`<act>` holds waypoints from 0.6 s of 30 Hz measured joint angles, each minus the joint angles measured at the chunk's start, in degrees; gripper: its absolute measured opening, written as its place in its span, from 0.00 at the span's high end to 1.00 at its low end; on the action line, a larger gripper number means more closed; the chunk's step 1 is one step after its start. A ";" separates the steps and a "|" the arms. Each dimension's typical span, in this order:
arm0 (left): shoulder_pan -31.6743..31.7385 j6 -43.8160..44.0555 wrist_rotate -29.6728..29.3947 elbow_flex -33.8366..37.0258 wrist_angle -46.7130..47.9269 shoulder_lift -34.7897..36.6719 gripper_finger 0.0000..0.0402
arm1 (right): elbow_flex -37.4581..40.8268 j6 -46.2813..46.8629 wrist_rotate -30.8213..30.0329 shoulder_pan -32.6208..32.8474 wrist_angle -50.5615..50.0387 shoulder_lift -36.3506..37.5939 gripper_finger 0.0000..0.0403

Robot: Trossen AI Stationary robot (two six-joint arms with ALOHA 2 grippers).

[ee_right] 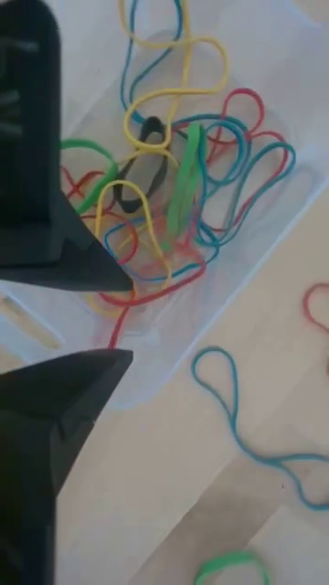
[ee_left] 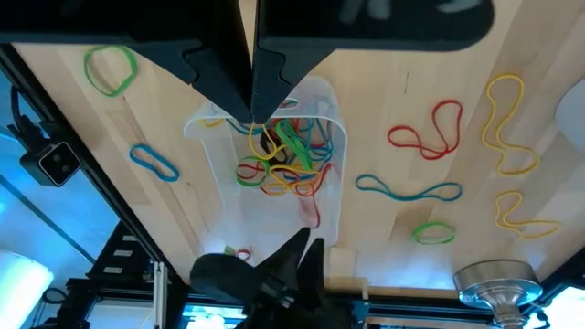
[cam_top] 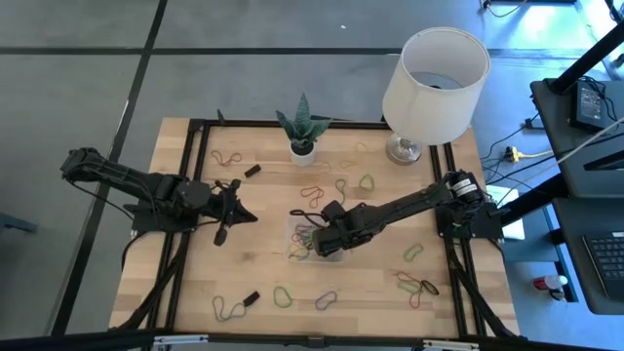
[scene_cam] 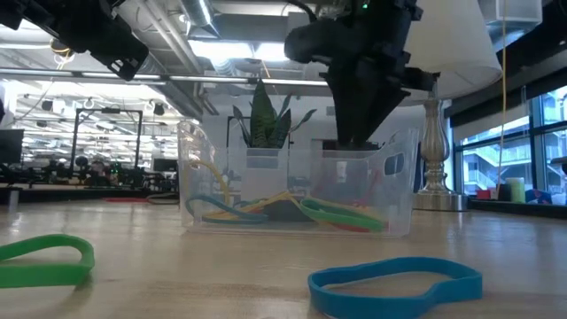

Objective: Pick and place rubber bands into bin
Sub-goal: Put the red rubber band into the transparent bin, then put the bottom left black rubber band into the transparent bin

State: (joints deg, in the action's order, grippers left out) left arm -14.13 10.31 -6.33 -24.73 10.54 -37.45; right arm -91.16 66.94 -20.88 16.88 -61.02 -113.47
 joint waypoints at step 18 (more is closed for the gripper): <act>-4.13 5.24 -5.39 -8.38 4.36 -9.93 0.99 | 9.67 -1.81 -7.94 8.40 -9.35 13.68 0.82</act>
State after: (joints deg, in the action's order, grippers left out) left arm -18.27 15.55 -11.72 -33.11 14.90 -47.38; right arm -81.49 65.13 -28.82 25.28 -70.37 -99.79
